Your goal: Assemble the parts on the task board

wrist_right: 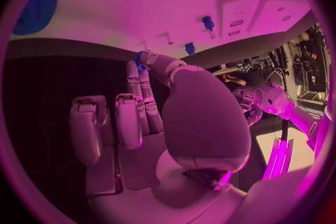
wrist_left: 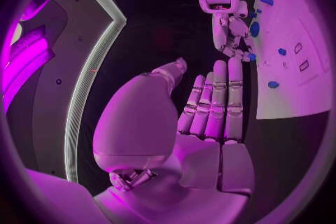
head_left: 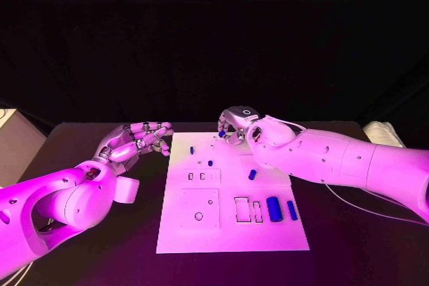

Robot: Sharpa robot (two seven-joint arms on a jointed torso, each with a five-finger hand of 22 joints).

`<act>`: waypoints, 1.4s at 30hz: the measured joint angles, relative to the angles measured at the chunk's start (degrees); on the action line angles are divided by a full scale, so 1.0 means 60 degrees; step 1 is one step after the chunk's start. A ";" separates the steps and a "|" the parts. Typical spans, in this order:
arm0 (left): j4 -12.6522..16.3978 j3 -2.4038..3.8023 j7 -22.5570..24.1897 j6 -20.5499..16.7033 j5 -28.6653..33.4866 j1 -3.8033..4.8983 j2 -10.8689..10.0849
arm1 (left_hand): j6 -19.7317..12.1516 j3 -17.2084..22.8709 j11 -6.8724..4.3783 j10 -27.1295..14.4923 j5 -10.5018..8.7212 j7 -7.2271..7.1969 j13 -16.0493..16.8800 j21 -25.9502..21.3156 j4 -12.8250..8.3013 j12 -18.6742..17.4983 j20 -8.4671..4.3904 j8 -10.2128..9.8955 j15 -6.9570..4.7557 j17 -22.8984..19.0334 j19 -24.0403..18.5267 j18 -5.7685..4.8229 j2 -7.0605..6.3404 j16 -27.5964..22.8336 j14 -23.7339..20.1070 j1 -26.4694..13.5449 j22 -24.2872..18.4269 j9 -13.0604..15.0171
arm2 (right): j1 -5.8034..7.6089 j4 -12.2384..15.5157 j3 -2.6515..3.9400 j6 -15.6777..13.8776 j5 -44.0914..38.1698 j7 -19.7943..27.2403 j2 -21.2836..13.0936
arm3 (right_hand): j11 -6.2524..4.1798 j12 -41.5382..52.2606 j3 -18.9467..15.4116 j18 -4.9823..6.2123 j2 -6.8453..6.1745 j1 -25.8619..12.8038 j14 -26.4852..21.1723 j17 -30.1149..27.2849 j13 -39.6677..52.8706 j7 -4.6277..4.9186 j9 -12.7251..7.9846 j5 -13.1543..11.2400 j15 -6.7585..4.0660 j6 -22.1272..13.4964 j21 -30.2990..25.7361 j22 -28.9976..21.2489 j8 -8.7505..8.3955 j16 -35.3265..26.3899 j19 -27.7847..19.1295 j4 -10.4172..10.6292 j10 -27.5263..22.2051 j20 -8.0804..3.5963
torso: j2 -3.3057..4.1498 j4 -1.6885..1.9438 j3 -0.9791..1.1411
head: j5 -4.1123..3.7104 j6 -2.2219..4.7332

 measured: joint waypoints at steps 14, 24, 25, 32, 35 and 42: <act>0.0019 0.0002 -0.0022 0.0013 0.0000 0.0016 -0.0015 | 0.0000 0.0000 0.0000 0.0001 0.0000 0.0000 0.0000 0.0000 0.0000 0.0000 0.0000 0.0000 0.0000 -0.0001 0.0000 0.0000 0.0000 0.0000 0.0000 0.0000 0.0014 0.0000 | -0.0033 -0.0571 -0.0005 -0.0013 0.0023 0.0012 0.0436 | 0.0000 -0.0088 -0.0003 0.0000 0.0006 -0.0010 0.0000 -0.0001 0.0005 0.0001 0.0039 -0.0075 0.0000 -0.0021 0.0000 -0.0002 -0.0031 0.0000 0.0000 0.0001 0.0000 0.0000 | 0.0031 0.0010 -0.0005 | 0.0035 0.0008; 0.0019 0.0005 -0.0034 0.0013 0.0000 0.0029 -0.0010 | 0.0000 0.0000 0.0000 0.0000 0.0000 0.0000 0.0000 0.0000 0.0000 0.0000 0.0001 0.0000 0.0000 -0.0002 0.0001 0.0000 0.0000 0.0000 0.0000 0.0000 0.0013 0.0001 | -0.0087 -0.0626 -0.0011 -0.0009 0.0046 0.0030 0.0556 | 0.0000 -0.0114 -0.0015 0.0001 0.0043 -0.0049 0.0000 -0.0001 0.0061 0.0006 0.0034 -0.0111 0.0001 -0.0043 0.0000 -0.0003 0.0007 0.0000 0.0000 -0.0010 0.0000 0.0000 | 0.0032 -0.0001 -0.0004 | 0.0073 -0.0049; 0.0019 0.0005 -0.0036 0.0013 0.0000 0.0030 -0.0010 | 0.0000 0.0000 0.0000 0.0001 0.0000 0.0000 0.0000 0.0000 0.0000 0.0000 0.0000 0.0000 0.0000 -0.0001 0.0001 0.0000 0.0000 0.0000 0.0000 0.0000 0.0012 0.0001 | -0.0092 -0.0626 -0.0012 -0.0009 0.0049 0.0032 0.0564 | 0.0000 -0.0123 -0.0015 0.0002 0.0043 -0.0050 0.0000 -0.0002 0.0062 0.0006 0.0033 -0.0111 0.0000 -0.0043 0.0000 -0.0003 0.0007 0.0000 0.0000 -0.0011 0.0000 0.0000 | 0.0032 -0.0002 -0.0003 | 0.0077 -0.0051; 0.0025 0.0010 -0.0041 0.0014 0.0000 0.0041 -0.0013 | 0.0000 0.0000 0.0000 0.0000 0.0000 0.0000 -0.0001 0.0012 0.0000 0.0000 0.0001 0.0000 0.0000 -0.0001 0.0001 0.0000 0.0000 0.0000 0.0000 0.0000 0.0013 0.0001 | -0.0101 -0.0659 -0.0012 -0.0005 0.0070 0.0045 0.0631 | 0.0000 -0.0147 -0.0017 0.0002 0.0044 -0.0052 0.0000 0.0000 0.0069 0.0008 0.0029 -0.0129 0.0001 -0.0047 0.0000 -0.0004 0.0006 0.0000 0.0000 -0.0011 0.0000 0.0000 | 0.0037 -0.0009 -0.0005 | 0.0098 -0.0055; 0.0026 0.0012 -0.0043 0.0014 0.0000 0.0045 -0.0011 | 0.0000 0.0000 0.0000 0.0000 0.0000 0.0000 -0.0001 0.0065 0.0000 0.0000 0.0001 0.0000 0.0000 -0.0002 0.0001 0.0000 0.0000 0.0000 0.0000 0.0000 0.0029 0.0001 | -0.0111 -0.0659 -0.0012 0.0001 0.0082 0.0055 0.0654 | 0.0000 -0.0148 -0.0017 0.0002 0.0044 -0.0052 0.0000 0.0006 0.0076 0.0011 0.0032 -0.0147 0.0000 -0.0052 0.0000 -0.0005 0.0004 0.0000 0.0000 -0.0011 0.0000 0.0000 | 0.0039 -0.0011 -0.0005 | 0.0100 -0.0063; 0.0021 0.0015 -0.0049 0.0016 -0.0001 0.0051 -0.0002 | 0.0000 0.0000 0.0000 0.0001 0.0000 0.0000 -0.0001 0.0065 0.0000 0.0000 0.0001 0.0000 0.0000 -0.0002 0.0001 0.0000 0.0000 0.0000 0.0000 0.0000 0.0028 0.0001 | -0.0139 -0.0749 -0.0015 0.0032 0.0116 0.0083 0.0751 | 0.0000 -0.0142 -0.0018 0.0002 0.0019 -0.0079 0.0000 0.0006 0.0137 0.0007 0.0048 -0.0148 0.0001 -0.0077 0.0000 -0.0006 0.0002 0.0000 0.0000 -0.0011 0.0000 0.0000 | 0.0039 -0.0002 -0.0014 | 0.0087 -0.0074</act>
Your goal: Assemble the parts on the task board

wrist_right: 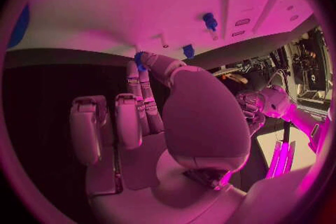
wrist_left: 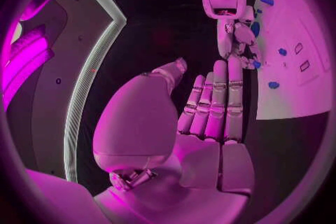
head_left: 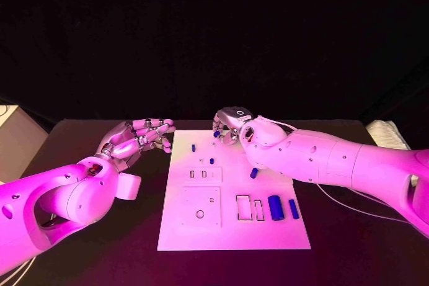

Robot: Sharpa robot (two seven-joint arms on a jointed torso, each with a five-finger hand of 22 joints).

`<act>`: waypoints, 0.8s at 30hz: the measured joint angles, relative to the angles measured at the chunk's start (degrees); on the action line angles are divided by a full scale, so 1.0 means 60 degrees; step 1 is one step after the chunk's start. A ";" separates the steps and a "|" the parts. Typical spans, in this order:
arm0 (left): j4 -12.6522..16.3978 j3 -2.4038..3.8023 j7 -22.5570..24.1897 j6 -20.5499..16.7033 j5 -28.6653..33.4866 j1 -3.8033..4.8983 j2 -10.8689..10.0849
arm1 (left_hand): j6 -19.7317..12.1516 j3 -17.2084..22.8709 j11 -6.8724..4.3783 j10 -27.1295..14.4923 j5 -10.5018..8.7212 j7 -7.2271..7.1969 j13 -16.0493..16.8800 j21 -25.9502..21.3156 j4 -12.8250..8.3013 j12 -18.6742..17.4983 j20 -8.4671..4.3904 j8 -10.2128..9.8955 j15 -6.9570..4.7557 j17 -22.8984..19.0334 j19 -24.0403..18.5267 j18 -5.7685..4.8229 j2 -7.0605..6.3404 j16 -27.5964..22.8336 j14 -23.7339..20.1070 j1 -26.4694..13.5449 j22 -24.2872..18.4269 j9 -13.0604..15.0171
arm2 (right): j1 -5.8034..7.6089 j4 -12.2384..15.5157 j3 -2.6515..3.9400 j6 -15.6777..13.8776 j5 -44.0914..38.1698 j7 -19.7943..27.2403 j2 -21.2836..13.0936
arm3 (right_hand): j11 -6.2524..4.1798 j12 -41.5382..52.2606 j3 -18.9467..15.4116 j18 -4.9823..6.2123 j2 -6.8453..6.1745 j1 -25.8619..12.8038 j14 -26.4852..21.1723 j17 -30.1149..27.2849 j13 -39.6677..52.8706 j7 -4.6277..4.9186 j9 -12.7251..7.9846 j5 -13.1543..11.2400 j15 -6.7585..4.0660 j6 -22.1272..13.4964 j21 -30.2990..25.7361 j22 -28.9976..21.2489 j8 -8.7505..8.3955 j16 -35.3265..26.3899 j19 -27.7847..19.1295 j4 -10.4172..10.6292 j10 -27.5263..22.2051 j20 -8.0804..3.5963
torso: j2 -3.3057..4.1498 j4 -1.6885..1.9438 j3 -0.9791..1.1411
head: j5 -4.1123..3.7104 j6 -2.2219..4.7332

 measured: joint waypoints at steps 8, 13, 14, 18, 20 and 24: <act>-0.0004 0.0002 -0.0008 0.0003 -0.0001 0.0006 0.0018 | 0.0000 0.0000 0.0000 0.0000 0.0000 0.0000 0.0000 0.0000 0.0000 0.0000 0.0000 0.0000 0.0000 0.0000 0.0000 0.0000 0.0000 0.0000 0.0000 0.0000 -0.0001 0.0000 | -0.0008 -0.0164 -0.0004 0.0063 0.0021 0.0004 0.0090 | 0.0000 0.0006 -0.0001 -0.0001 0.0000 0.0000 0.0000 -0.0001 0.0001 0.0009 0.0001 0.0025 0.0000 -0.0010 0.0000 0.0007 -0.0010 0.0000 0.0000 0.0000 0.0000 0.0000 | 0.0004 0.0003 -0.0004 | 0.0010 -0.0001; 0.0002 0.0003 -0.0014 0.0005 -0.0001 0.0033 0.0018 | 0.0000 0.0000 0.0000 0.0000 0.0000 0.0000 0.0000 0.0000 0.0000 0.0000 0.0000 0.0000 0.0000 0.0000 0.0000 0.0000 0.0000 0.0000 0.0000 0.0000 -0.0001 0.0000 | -0.0009 -0.0236 -0.0005 0.0133 0.0020 -0.0006 0.0139 | 0.0000 0.0005 -0.0003 -0.0001 0.0000 -0.0001 0.0000 -0.0001 0.0001 0.0012 0.0013 0.0026 0.0000 -0.0016 0.0000 0.0007 -0.0021 0.0000 0.0000 -0.0001 0.0000 0.0000 | 0.0013 0.0002 -0.0004 | 0.0018 -0.0001; 0.0004 0.0003 -0.0015 0.0005 -0.0001 0.0040 0.0017 | 0.0000 0.0000 0.0000 0.0000 0.0000 0.0000 0.0000 0.0000 0.0000 0.0000 0.0000 0.0000 0.0000 0.0000 0.0000 0.0000 0.0000 0.0000 0.0000 0.0000 -0.0002 0.0000 | -0.0009 -0.0245 -0.0005 0.0144 0.0019 -0.0008 0.0145 | 0.0000 0.0005 -0.0003 -0.0001 -0.0003 -0.0003 0.0000 -0.0002 0.0001 0.0012 0.0016 0.0026 0.0000 -0.0017 0.0000 0.0007 -0.0021 0.0000 0.0000 -0.0001 0.0000 0.0000 | 0.0016 0.0001 -0.0004 | 0.0021 -0.0001; 0.0007 0.0004 -0.0019 0.0006 -0.0001 0.0058 0.0015 | 0.0000 0.0000 0.0000 0.0000 0.0000 0.0000 0.0000 0.0000 0.0000 0.0000 0.0000 0.0000 0.0000 -0.0001 0.0000 0.0000 0.0000 0.0000 0.0000 0.0000 -0.0002 0.0000 | -0.0004 -0.0288 -0.0001 0.0189 0.0008 -0.0010 0.0170 | 0.0000 0.0005 -0.0011 0.0000 -0.0032 -0.0043 0.0000 -0.0002 0.0001 0.0009 0.0018 0.0026 0.0000 -0.0023 0.0000 0.0007 -0.0040 0.0000 0.0000 -0.0009 0.0000 0.0000 | 0.0023 -0.0004 -0.0004 | 0.0035 -0.0001; 0.0008 0.0004 -0.0021 0.0006 -0.0001 0.0063 0.0015 | 0.0000 0.0000 0.0000 0.0000 0.0000 0.0000 0.0000 0.0000 0.0000 0.0000 0.0000 0.0000 0.0000 -0.0001 0.0000 -0.0001 0.0000 0.0000 0.0000 0.0000 -0.0002 0.0000 | -0.0002 -0.0297 -0.0001 0.0200 0.0005 -0.0010 0.0175 | 0.0000 0.0004 -0.0011 0.0000 -0.0029 -0.0046 0.0000 -0.0002 0.0007 0.0001 0.0019 0.0026 0.0000 -0.0034 -0.0002 0.0006 -0.0040 0.0000 0.0000 -0.0009 0.0000 0.0000 | 0.0025 -0.0005 -0.0004 | 0.0040 -0.0006; 0.0007 0.0004 -0.0024 0.0007 -0.0001 0.0070 0.0018 | 0.0000 0.0027 0.0000 0.0000 0.0000 0.0000 0.0000 0.0000 -0.0027 0.0000 0.0035 0.0000 0.0000 -0.0001 -0.0035 -0.0001 0.0000 0.0000 0.0000 0.0000 0.0015 0.0000 | 0.0000 -0.0314 0.0001 0.0215 0.0001 -0.0006 0.0191 | -0.0001 0.0004 -0.0009 -0.0001 -0.0011 -0.0101 0.0000 -0.0003 0.0057 0.0029 0.0063 0.0026 0.0000 -0.0065 -0.0037 0.0006 -0.0047 0.0000 0.0000 -0.0012 0.0000 0.0000 | 0.0028 -0.0016 -0.0004 | 0.0044 -0.0014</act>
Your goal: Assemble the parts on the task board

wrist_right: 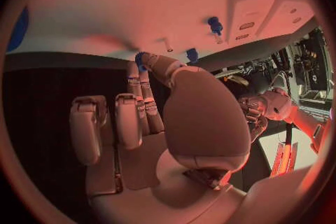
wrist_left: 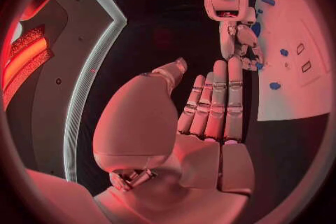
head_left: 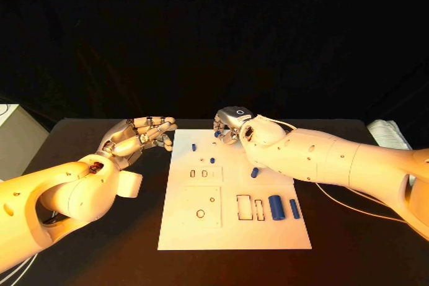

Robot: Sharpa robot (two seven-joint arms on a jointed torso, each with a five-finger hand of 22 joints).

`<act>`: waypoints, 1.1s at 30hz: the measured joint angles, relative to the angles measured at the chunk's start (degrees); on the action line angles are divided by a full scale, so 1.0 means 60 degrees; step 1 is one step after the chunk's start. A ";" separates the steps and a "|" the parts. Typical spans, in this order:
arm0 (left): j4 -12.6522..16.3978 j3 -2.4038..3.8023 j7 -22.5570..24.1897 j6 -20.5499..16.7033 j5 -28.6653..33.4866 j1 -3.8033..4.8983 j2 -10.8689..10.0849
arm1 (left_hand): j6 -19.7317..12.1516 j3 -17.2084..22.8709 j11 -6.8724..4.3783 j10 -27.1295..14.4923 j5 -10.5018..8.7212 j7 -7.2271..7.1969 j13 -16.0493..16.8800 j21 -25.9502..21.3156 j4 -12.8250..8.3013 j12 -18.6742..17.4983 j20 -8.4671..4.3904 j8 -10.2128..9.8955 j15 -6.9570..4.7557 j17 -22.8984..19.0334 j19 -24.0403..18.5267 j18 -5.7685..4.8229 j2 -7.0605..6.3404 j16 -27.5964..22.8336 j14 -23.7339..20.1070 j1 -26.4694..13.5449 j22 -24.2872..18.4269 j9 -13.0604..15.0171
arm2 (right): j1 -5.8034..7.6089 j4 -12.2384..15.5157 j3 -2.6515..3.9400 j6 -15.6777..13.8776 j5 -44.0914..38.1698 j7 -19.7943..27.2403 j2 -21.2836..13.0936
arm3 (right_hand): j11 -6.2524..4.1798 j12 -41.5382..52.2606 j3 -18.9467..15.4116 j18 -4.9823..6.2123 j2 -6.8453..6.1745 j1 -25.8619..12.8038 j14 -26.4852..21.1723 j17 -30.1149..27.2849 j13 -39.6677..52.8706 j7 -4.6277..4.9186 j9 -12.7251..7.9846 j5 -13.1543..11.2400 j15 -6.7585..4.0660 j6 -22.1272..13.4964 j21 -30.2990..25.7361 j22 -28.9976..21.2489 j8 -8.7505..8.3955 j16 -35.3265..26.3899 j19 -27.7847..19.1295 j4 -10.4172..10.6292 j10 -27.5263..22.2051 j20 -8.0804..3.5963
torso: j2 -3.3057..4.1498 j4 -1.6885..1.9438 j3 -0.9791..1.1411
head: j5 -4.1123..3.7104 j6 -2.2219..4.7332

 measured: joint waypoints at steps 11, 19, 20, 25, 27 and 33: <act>-0.0007 0.0000 -0.0012 0.0004 0.0000 0.0006 0.0001 | 0.0000 0.0000 0.0000 0.0000 0.0000 0.0000 0.0000 0.0000 0.0000 0.0000 0.0000 0.0000 0.0000 0.0000 0.0000 0.0000 0.0000 0.0000 0.0000 0.0000 -0.0001 0.0000 | -0.0023 -0.0050 -0.0024 -0.0033 0.0061 0.0178 -0.0014 | 0.0270 -0.0249 -0.0297 0.0374 -0.0451 -0.0513 0.0017 -0.1125 -0.0483 0.0191 -0.0047 -0.0199 0.0227 -0.1498 -0.1621 -0.0266 -0.0731 -0.0812 -0.0295 0.0001 -0.1549 0.0221 | 0.0001 -0.0003 0.0000 | 0.0012 0.0011; -0.0014 0.0000 -0.0026 0.0011 0.0000 0.0008 -0.0023 | 0.0000 0.0000 0.0000 0.0000 0.0000 0.0000 0.0000 0.0000 0.0000 0.0000 0.0000 0.0000 0.0000 -0.0001 0.0000 0.0000 0.0000 0.0000 0.0000 0.0000 -0.0002 0.0000 | -0.0017 0.0353 -0.0022 -0.0186 0.0172 0.0309 -0.0423 | 0.0277 -0.0059 -0.0607 0.0374 -0.0470 -0.0489 0.0017 -0.1329 -0.0557 0.0149 0.0034 -0.0202 0.0226 -0.1564 -0.1815 -0.0489 -0.0768 -0.0869 -0.0364 -0.0001 -0.1641 0.0221 | -0.0002 -0.0005 0.0005 | 0.0006 0.0029; -0.0011 0.0000 -0.0027 0.0012 0.0000 0.0008 -0.0029 | 0.0000 0.0000 0.0000 0.0000 0.0000 0.0000 0.0000 0.0022 0.0000 0.0000 0.0000 0.0000 0.0000 -0.0007 0.0000 0.0000 0.0000 0.0030 0.0000 0.0000 0.0003 -0.0002 | -0.0017 0.0468 -0.0022 -0.0205 0.0195 0.0316 -0.0531 | 0.0272 -0.0006 -0.0607 0.0374 -0.0428 -0.0448 0.0017 -0.1355 -0.0557 0.0187 0.0050 -0.0202 0.0227 -0.1526 -0.1815 -0.0503 -0.0768 -0.0869 -0.0364 -0.0001 -0.1635 0.0221 | -0.0002 -0.0007 0.0005 | 0.0010 0.0038; 0.0007 0.0000 -0.0033 0.0015 -0.0001 0.0009 -0.0094 | 0.0000 0.0000 0.0000 0.0000 0.0000 0.0000 0.0000 0.0046 0.0000 0.0000 0.0000 -0.0026 0.0000 -0.0009 0.0000 0.0000 0.0000 0.0039 0.0000 0.0000 0.0012 -0.0009 | 0.0001 0.1288 -0.0005 -0.0348 0.0484 0.0332 -0.1372 | 0.0207 0.0314 -0.0605 0.0376 -0.0395 -0.0415 0.0017 -0.1386 -0.0523 0.0253 0.0137 -0.0162 0.0226 -0.1336 -0.1848 -0.0420 -0.0692 -0.0869 -0.0320 0.0001 -0.1175 0.0177 | -0.0003 -0.0045 0.0015 | 0.0032 0.0070; 0.0019 0.0000 -0.0035 0.0018 -0.0001 0.0011 -0.0116 | 0.0000 0.0000 0.0000 0.0000 0.0000 0.0000 0.0000 0.0046 0.0001 0.0000 0.0000 -0.0046 0.0000 -0.0009 0.0000 0.0000 0.0000 0.0039 0.0000 0.0000 0.0011 -0.0009 | 0.0046 0.1708 0.0030 -0.0418 0.0749 0.0333 -0.1801 | 0.0150 0.0605 -0.0566 0.0375 -0.0395 -0.0415 0.0021 -0.1283 -0.0406 0.0229 0.0166 -0.0146 0.0223 -0.1309 -0.1649 -0.0174 -0.0691 -0.0847 -0.0210 0.0040 -0.0725 0.0084 | -0.0003 -0.0073 0.0018 | 0.0024 0.0098; 0.0024 0.0000 -0.0042 0.0027 -0.0001 0.0012 -0.0194 | 0.0000 0.0000 0.0000 0.0000 0.0000 0.0000 0.0000 0.0046 0.0000 0.0000 0.0000 -0.0055 0.0000 -0.0009 0.0000 0.0000 0.0000 0.0038 0.0000 0.0000 0.0011 -0.0008 | 0.0229 0.2546 0.0100 -0.0587 0.1829 0.0399 -0.2959 | -0.0331 0.3703 -0.1139 0.0223 -0.0540 -0.0456 0.0032 -0.0437 0.2066 -0.0032 0.0298 0.0058 -0.0279 -0.0882 -0.0716 0.0003 -0.0505 -0.0285 0.0017 0.0035 0.1170 -0.0227 | -0.0005 -0.0190 0.0054 | 0.0019 0.0180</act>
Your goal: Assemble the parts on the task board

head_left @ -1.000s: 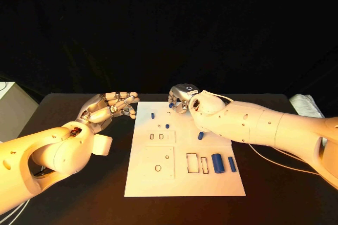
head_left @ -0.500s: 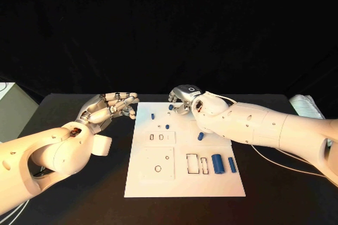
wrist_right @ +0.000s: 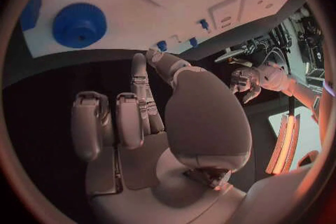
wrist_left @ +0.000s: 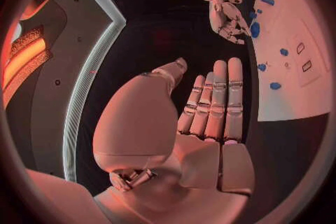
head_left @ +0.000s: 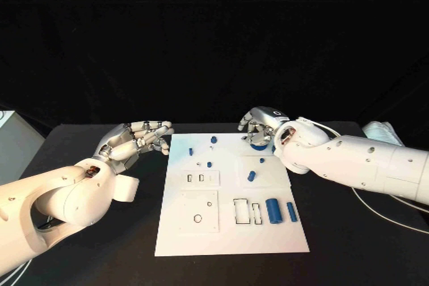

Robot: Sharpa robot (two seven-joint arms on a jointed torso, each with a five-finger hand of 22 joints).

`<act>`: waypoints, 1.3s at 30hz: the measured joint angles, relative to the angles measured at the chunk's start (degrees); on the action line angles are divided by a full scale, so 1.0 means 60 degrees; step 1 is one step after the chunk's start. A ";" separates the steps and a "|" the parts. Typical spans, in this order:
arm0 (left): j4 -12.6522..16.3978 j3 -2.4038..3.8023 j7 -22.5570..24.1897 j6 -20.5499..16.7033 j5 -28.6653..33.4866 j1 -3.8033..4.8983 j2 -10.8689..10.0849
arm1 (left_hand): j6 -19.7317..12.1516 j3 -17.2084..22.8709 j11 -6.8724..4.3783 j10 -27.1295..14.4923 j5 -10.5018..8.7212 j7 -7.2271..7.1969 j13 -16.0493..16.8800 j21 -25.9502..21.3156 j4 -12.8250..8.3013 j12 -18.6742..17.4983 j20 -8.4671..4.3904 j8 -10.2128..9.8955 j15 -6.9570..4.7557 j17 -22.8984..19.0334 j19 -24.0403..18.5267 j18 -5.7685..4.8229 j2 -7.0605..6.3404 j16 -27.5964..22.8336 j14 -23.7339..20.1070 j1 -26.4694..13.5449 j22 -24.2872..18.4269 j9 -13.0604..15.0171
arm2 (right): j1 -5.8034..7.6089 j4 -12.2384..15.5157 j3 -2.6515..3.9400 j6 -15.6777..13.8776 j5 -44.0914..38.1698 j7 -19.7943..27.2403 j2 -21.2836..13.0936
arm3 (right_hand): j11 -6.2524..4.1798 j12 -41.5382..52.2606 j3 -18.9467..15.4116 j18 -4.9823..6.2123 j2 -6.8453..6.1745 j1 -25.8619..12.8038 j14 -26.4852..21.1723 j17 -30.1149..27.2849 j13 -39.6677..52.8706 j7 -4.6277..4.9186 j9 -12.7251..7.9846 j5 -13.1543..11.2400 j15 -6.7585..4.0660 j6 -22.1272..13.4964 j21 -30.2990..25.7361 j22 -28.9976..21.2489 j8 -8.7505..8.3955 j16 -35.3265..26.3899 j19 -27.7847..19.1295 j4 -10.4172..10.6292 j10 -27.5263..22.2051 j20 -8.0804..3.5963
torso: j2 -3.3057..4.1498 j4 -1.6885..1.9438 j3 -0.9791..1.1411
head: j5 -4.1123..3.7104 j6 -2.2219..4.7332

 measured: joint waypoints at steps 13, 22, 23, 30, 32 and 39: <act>-0.0036 0.0000 -0.0024 0.0021 0.0000 0.0002 -0.0026 | 0.0000 0.0000 0.0000 0.0000 0.0000 0.0000 0.0001 0.0000 0.0000 0.0000 0.0000 0.0000 0.0000 0.0000 0.0000 0.0000 0.0000 0.0000 0.0000 0.0000 0.0007 0.0000 | 0.0067 -0.0307 0.0017 0.0257 0.1292 -0.0007 -0.0734 | 0.0187 0.8834 -0.1278 -0.0153 0.0186 0.0102 -0.0001 0.0441 0.8422 0.0226 0.0094 0.0075 0.0214 -0.0435 0.0898 -0.0002 0.0000 0.1029 -0.0006 0.0502 0.0968 0.0137 | 0.0023 -0.0106 0.0071 | -0.0031 -0.0040; -0.0089 0.0000 -0.0045 0.0038 -0.0002 0.0002 0.0006 | 0.0000 0.0000 0.0000 0.0000 0.0000 0.0000 0.0000 0.0000 0.0000 0.0000 0.0000 0.0000 0.0000 0.0000 0.0000 0.0000 0.0000 -0.0001 0.0000 0.0000 0.0007 0.0001 | 0.0038 -0.0533 0.0018 0.0640 0.1724 -0.0047 -0.0626 | 0.0270 1.0059 -0.1895 -0.0299 0.0314 0.0230 -0.0033 0.0440 0.8436 0.0294 0.0123 0.0022 0.0316 -0.0572 0.1091 -0.0003 0.0000 0.1274 -0.0001 0.0806 0.0974 0.0247 | 0.0027 -0.0094 0.0060 | -0.0036 -0.0122; -0.0094 0.0000 -0.0047 0.0041 -0.0002 0.0002 0.0011 | 0.0000 0.0000 0.0000 0.0000 0.0000 0.0000 0.0000 0.0000 0.0000 0.0000 0.0000 0.0000 0.0000 0.0000 0.0000 0.0000 0.0000 -0.0001 0.0000 0.0000 0.0007 0.0001 | 0.0030 -0.0560 0.0018 0.0693 0.1773 -0.0057 -0.0591 | 0.0323 1.0317 -0.2151 -0.0299 0.0428 0.0344 0.0011 0.0440 0.8436 0.0314 0.0134 -0.0037 0.0360 -0.0661 0.1167 -0.0003 0.0000 0.1372 -0.0001 0.0927 0.0961 0.0247 | 0.0027 -0.0092 0.0058 | -0.0038 -0.0127; -0.0111 -0.0002 -0.0058 0.0052 -0.0005 0.0002 0.0026 | 0.0000 0.0000 0.0000 0.0000 0.0000 0.0000 0.0000 0.0000 0.0000 0.0000 0.0000 0.0000 0.0000 0.0000 0.0000 0.0000 0.0000 -0.0001 0.0000 0.0000 0.0006 0.0001 | -0.0033 -0.0800 0.0018 0.1010 0.1995 -0.0109 -0.0420 | 0.0339 1.0407 -0.2338 -0.0298 0.0436 0.0353 0.0017 0.0440 0.8435 0.0325 0.0134 -0.0038 0.0366 -0.0672 0.1169 -0.0004 0.0000 0.1395 -0.0001 0.1071 0.0977 0.0314 | 0.0018 -0.0093 0.0038 | -0.0030 -0.0159; -0.0115 -0.0002 -0.0060 0.0054 -0.0006 0.0002 0.0028 | 0.0000 0.0000 0.0000 0.0000 0.0000 0.0000 0.0000 0.0000 0.0000 0.0000 0.0000 0.0000 0.0000 0.0001 0.0000 0.0000 0.0000 -0.0001 0.0000 0.0000 0.0006 0.0001 | -0.0066 -0.0849 0.0018 0.1082 0.2044 -0.0128 -0.0374 | 0.0339 1.0407 -0.2338 -0.0298 0.0436 0.0353 0.0017 0.0439 0.8435 0.0326 0.0134 -0.0038 0.0366 -0.0673 0.1169 -0.0004 0.0000 0.1395 -0.0001 0.1071 0.0977 0.0314 | 0.0018 -0.0100 0.0038 | -0.0017 -0.0165; -0.0120 -0.0002 -0.0064 0.0059 -0.0009 0.0002 0.0038 | 0.0000 0.0025 0.0000 0.0000 0.0000 0.0000 0.0000 0.0037 -0.0026 0.0000 -0.0035 0.0000 0.0000 0.0000 -0.0035 0.0000 0.0000 -0.0001 0.0000 0.0000 0.0021 0.0001 | -0.0171 -0.0971 0.0013 0.1325 0.2172 -0.0159 -0.0189 | 0.0338 1.0407 -0.2378 -0.0298 0.0474 0.0391 0.0017 0.0439 0.8434 0.0327 0.0134 -0.0038 0.0366 -0.0673 0.1169 -0.0005 0.0000 0.1394 -0.0001 0.1110 0.0977 0.0314 | 0.0018 -0.0106 0.0043 | -0.0004 -0.0217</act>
